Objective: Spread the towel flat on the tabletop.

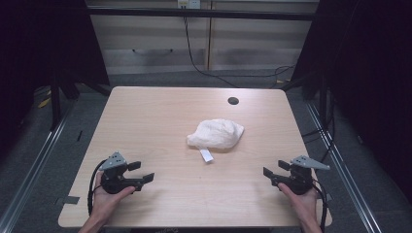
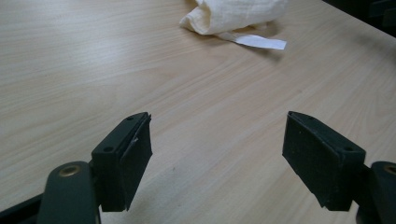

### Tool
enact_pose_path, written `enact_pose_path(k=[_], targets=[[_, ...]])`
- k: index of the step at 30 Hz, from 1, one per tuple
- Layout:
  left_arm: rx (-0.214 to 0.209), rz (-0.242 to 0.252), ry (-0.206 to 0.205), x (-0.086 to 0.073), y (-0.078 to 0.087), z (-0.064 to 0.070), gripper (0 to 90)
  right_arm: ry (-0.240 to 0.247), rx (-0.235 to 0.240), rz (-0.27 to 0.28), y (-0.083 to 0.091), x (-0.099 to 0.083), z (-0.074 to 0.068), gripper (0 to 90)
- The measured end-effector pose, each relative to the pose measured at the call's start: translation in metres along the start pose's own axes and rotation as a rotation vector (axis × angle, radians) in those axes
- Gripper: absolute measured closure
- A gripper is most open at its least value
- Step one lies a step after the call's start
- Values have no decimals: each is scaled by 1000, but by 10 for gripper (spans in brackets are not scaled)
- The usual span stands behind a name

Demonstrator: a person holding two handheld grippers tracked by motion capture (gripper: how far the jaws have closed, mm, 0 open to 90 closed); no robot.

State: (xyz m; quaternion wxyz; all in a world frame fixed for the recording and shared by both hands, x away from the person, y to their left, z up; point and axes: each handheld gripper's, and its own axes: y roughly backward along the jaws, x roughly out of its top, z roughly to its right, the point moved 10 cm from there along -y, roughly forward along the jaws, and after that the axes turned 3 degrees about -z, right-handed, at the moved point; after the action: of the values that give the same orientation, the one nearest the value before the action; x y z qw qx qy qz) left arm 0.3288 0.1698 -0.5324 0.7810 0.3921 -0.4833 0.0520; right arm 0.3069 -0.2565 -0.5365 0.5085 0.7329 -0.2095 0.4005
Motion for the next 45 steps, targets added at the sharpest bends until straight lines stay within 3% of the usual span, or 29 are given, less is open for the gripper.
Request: enact_pose_path(k=[4, 5, 11, 15, 22, 25, 27, 31, 34, 39, 45], targets=[[-26, 4, -14, 0, 4, 6, 256, 12, 10, -12, 0, -1, -5, 285], [-29, 6, -10, 0, 5, 6, 285, 48, -3, -40, -2, -3, -6, 291], [-61, 9, 40, 0, 4, 0, 289, 46, 52, -68, -6, -4, -15, 314], [-14, -32, 56, -5, 0, -7, 247, 53, 79, -81, -6, -5, -20, 328], [-16, -43, 34, -6, -1, -3, 247, 74, 122, -99, -4, -6, -28, 355], [-18, -40, 39, -5, -1, -4, 247, 94, 152, -115, -11, -2, -32, 395], [-16, -41, 40, -6, -1, -5, 247, 106, 146, -123, -14, -1, -33, 383], [-20, -33, 38, -3, -1, -5, 247, 141, 174, -135, -31, 18, -45, 357], [-21, -28, 33, -1, -1, -4, 247, 138, 201, -128, -40, 33, -52, 361], [-23, -35, 36, -3, -4, -6, 247, 149, 216, -113, -51, 56, -55, 360], [-20, -23, 33, -1, 0, -6, 247, 145, 243, -133, -77, 91, -58, 327]])
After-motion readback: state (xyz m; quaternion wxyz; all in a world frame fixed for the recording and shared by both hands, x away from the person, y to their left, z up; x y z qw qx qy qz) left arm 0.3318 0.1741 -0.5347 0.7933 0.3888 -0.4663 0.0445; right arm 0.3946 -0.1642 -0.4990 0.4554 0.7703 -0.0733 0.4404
